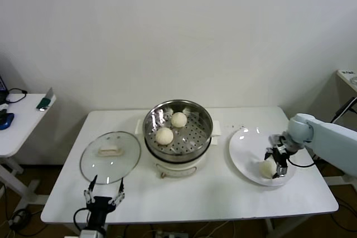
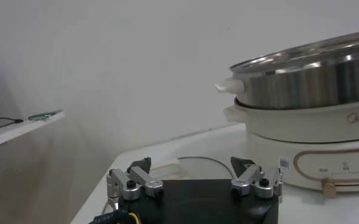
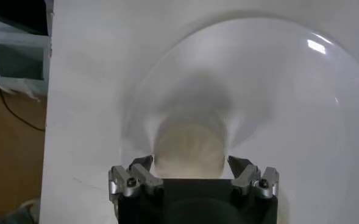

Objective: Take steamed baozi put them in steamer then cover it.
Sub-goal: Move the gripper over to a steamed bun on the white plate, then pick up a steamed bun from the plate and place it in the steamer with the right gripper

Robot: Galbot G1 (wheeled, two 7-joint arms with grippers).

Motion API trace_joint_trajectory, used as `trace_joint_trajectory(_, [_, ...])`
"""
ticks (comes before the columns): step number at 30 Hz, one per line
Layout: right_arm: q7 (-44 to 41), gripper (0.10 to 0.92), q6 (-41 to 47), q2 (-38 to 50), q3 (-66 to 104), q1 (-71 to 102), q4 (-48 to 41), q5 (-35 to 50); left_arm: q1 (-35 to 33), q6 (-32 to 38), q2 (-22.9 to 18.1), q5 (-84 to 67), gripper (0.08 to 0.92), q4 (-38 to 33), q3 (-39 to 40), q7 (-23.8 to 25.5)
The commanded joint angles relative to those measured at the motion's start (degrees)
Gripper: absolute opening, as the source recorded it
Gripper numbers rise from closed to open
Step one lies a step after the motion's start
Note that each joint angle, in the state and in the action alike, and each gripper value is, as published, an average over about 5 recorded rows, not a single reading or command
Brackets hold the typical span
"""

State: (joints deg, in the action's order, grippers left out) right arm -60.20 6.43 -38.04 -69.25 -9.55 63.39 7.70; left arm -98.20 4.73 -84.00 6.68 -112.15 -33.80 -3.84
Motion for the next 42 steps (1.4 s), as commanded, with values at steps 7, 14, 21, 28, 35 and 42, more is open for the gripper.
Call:
trace_joint_trajectory(7, [-1.0, 0.699, -0.6, -1.5, 0.9, 0.8, -2.0, -1.0, 0.0, 0.0, -0.2, 0.3, 0.823, 0.1, 0.1, 0.0])
trace_joint_trajectory(14, [-2.0, 0.68, -5.5, -1.5, -2.0, -5.4, -0.2, -1.2, -0.1, -0.1, -0.1, 0.4, 0.823, 0.0, 0.2, 0.0])
trace_joint_trajectory(21, [-5.4, 0.687, -24.0, -7.0, -12.4, -24.2, 3.1, -7.3, -0.3, -0.4, -0.1, 0.3, 0.823, -0.5, 0.3, 0.0])
trace_joint_trajectory(28, [-7.9, 0.687, -36.5, -14.4, -14.8, -35.8, 5.2, -11.4, -0.4, -0.4, -0.4, 0.4, 0.823, -0.5, 0.4, 0.0])
trace_joint_trajectory(35, [-8.7, 0.695, -40.0, -23.6, -12.3, -38.6, 7.3, -11.6, 0.5, -1.0, -0.4, 0.7, 0.823, -0.6, 1.5, 0.0])
trace_joint_trajectory(42, [-8.4, 0.705, -42.2, -32.9, -8.5, -35.2, 7.4, -15.3, 1.6, -1.4, 0.2, 0.9, 0.823, -0.4, 2.0, 0.1])
